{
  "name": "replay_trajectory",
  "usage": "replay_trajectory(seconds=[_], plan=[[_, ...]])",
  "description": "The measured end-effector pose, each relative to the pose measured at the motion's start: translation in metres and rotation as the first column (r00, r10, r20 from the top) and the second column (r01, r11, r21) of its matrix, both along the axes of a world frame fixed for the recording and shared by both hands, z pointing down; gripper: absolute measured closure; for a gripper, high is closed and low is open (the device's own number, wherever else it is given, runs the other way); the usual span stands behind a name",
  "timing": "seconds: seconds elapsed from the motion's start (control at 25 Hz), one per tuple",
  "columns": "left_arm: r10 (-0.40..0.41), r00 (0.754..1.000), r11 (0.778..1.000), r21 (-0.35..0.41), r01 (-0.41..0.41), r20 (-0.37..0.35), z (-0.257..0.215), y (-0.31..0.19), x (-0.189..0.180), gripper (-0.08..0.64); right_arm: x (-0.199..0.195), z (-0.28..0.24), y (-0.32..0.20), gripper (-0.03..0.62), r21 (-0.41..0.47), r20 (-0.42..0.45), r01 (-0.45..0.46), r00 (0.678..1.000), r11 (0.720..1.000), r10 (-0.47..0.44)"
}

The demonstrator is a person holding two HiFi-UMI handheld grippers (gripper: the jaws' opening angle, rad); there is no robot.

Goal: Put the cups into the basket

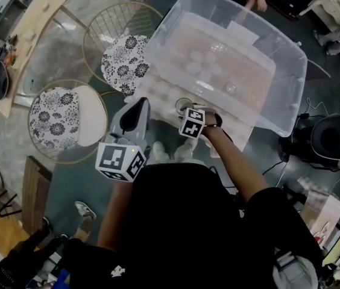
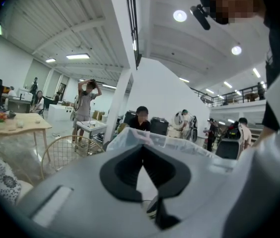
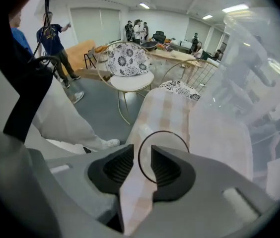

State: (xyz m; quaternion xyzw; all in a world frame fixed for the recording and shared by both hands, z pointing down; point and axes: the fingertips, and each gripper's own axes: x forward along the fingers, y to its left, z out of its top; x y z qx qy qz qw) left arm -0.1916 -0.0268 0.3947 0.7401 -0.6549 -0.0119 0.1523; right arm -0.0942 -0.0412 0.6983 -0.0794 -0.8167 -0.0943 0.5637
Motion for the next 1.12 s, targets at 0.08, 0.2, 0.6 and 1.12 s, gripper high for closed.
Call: replay_trajectory(seconds=[0.08,0.2,0.6,1.12], plan=[[-0.011,1.000,1.000,-0.003,0.011,0.001,0.001,0.002,-0.003,0.552,0.002,0.010,0.001,0.479,0.006,-0.044,0.028,0.999,1.000,-0.028],[-0.029,1.000,1.000,-0.005,0.029,0.003,0.002,0.005,-0.007,0.552,0.003,0.022,0.002,0.479,0.019,-0.098,0.061,0.993,0.998,-0.059],[-0.065,0.998,0.998,-0.015,0.065,0.004,0.005,0.014,-0.015,0.552,0.003,0.047,0.000,0.479,0.075,-0.252,0.155,0.959,0.985,-0.132],[-0.075,0.997,0.997,-0.017,0.075,-0.001,0.005,0.013,-0.021,0.552,0.004,0.053,0.002,0.508,0.072,-0.323,0.243,0.923,0.967,-0.208]])
